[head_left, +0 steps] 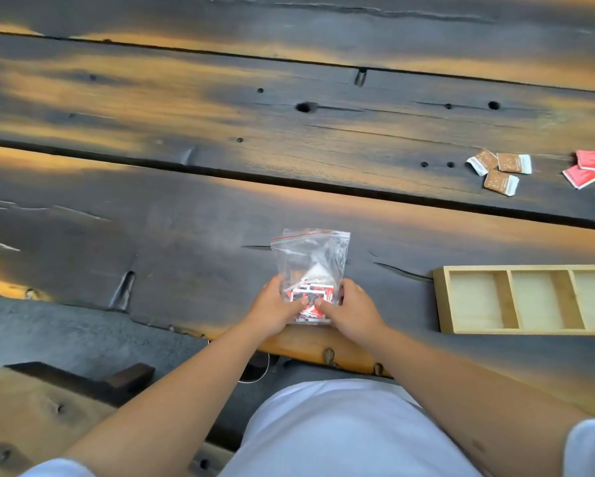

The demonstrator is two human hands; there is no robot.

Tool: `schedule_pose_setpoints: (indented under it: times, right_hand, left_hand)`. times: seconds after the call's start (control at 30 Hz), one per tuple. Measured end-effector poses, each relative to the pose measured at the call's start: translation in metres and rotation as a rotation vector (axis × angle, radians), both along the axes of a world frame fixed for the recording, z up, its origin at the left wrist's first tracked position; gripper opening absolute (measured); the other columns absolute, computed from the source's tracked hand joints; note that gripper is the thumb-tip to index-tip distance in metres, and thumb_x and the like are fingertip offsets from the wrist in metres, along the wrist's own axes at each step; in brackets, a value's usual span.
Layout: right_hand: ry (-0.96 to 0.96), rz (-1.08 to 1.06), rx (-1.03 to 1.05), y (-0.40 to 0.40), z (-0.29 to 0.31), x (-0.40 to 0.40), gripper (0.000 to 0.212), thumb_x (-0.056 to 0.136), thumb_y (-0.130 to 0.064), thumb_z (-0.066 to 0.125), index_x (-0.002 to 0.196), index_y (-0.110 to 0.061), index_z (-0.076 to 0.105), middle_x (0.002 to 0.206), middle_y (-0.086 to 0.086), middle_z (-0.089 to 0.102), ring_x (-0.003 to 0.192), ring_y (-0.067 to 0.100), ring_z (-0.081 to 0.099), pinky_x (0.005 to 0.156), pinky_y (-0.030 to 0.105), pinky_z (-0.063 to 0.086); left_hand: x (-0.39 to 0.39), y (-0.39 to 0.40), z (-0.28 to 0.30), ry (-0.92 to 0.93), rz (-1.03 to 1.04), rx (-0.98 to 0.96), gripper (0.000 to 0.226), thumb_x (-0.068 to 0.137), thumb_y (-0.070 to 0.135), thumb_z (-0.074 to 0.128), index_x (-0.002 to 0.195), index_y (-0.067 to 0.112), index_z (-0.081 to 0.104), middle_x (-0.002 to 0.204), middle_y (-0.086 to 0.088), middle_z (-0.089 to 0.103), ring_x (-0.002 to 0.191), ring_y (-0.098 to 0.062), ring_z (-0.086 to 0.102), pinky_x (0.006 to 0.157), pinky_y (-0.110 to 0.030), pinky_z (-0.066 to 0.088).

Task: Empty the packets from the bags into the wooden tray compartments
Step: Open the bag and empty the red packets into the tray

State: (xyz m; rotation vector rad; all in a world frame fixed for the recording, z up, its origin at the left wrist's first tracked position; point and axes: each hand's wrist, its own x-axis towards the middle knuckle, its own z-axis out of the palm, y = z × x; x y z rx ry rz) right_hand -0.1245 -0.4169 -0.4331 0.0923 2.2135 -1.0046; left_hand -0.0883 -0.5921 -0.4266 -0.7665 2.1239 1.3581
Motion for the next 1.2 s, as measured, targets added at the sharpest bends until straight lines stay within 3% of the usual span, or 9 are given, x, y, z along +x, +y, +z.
schedule_pose_setpoints:
  times: [0.1,0.2,0.33,0.47,0.63,0.83,0.93,1.03,1.2]
  right_hand:
    - [0.01,-0.035,0.026,0.006,0.007,-0.019,0.07,0.076,-0.055,0.07,0.131,-0.018,0.048,0.131,0.004,0.053,0.12,0.022,0.053,0.099,0.041,0.046]
    - [0.149,0.001,0.034,-0.001,0.02,-0.052,0.081,0.08,-0.049,0.07,0.146,-0.016,0.036,0.144,0.008,0.041,0.134,0.026,0.041,0.111,0.043,0.037]
    - [0.361,0.278,0.096,-0.029,0.031,-0.104,0.059,0.089,-0.04,0.063,0.141,-0.019,0.046,0.141,0.007,0.048,0.135,0.029,0.037,0.111,0.038,0.03]
    - [0.46,0.731,0.094,-0.049,0.039,-0.138,0.041,0.094,-0.037,0.058,0.132,-0.023,0.058,0.136,0.0,0.059,0.131,0.025,0.044,0.111,0.036,0.028]
    - [0.42,1.026,0.098,-0.042,0.064,-0.151,0.021,0.092,-0.025,0.063,0.109,-0.015,0.07,0.107,0.005,0.073,0.102,0.026,0.063,0.085,0.031,0.044]
    - [0.475,0.948,0.029,-0.012,0.108,-0.123,0.017,0.089,-0.027,0.069,0.098,-0.014,0.075,0.094,0.003,0.076,0.088,0.021,0.065,0.078,0.029,0.045]
    - [0.467,0.854,-0.023,0.015,0.134,-0.1,0.014,0.087,-0.026,0.072,0.087,-0.012,0.075,0.079,-0.001,0.073,0.07,0.01,0.056,0.071,0.029,0.045]
    - [0.451,0.739,-0.095,0.041,0.16,-0.074,0.014,0.085,-0.02,0.074,0.074,-0.011,0.071,0.054,-0.018,0.054,0.054,-0.003,0.051,0.057,0.012,0.036]
    - [0.342,0.402,-0.134,0.068,0.184,-0.045,0.017,0.085,-0.018,0.074,0.069,-0.017,0.068,0.052,-0.013,0.055,0.05,0.0,0.048,0.052,0.015,0.035]
  left_hand:
    - [-0.005,-0.012,0.004,0.008,0.036,0.022,0.055,0.074,0.053,0.07,0.119,0.028,0.053,0.128,-0.003,0.06,0.121,-0.022,0.056,0.106,-0.044,0.044]
    - [-0.022,-0.026,0.012,0.063,0.145,-0.019,0.082,0.074,0.066,0.062,0.139,0.021,0.044,0.144,-0.001,0.048,0.135,-0.019,0.042,0.115,-0.043,0.033]
    - [-0.055,-0.031,0.031,0.171,0.223,-0.028,0.052,0.091,0.038,0.065,0.135,0.012,0.052,0.131,-0.003,0.057,0.122,-0.018,0.053,0.106,-0.032,0.04]
    - [-0.074,-0.026,0.044,0.238,0.223,-0.037,0.003,0.09,0.018,0.068,0.093,0.019,0.068,0.089,0.002,0.067,0.089,-0.017,0.062,0.086,-0.031,0.049]
    - [-0.068,-0.021,0.061,0.319,0.16,-0.06,0.015,0.09,0.01,0.067,0.083,0.023,0.066,0.074,0.007,0.066,0.071,-0.009,0.059,0.074,-0.024,0.048]
    - [-0.045,-0.011,0.099,0.471,0.09,-0.007,0.027,0.088,0.006,0.07,0.084,0.032,0.063,0.072,0.009,0.065,0.062,0.008,0.055,0.065,-0.008,0.043]
    - [-0.037,-0.002,0.122,0.542,-0.014,0.019,0.03,0.087,0.004,0.07,0.084,0.034,0.064,0.076,0.01,0.067,0.07,0.001,0.06,0.07,-0.013,0.048]
    - [-0.034,0.012,0.143,0.619,-0.11,0.043,0.031,0.086,0.007,0.072,0.086,0.038,0.064,0.078,0.012,0.068,0.074,-0.007,0.062,0.073,-0.023,0.05]
    - [-0.037,0.044,0.168,0.738,-0.068,-0.063,0.025,0.089,0.015,0.069,0.102,0.034,0.061,0.1,0.018,0.064,0.091,0.006,0.056,0.077,-0.006,0.041]
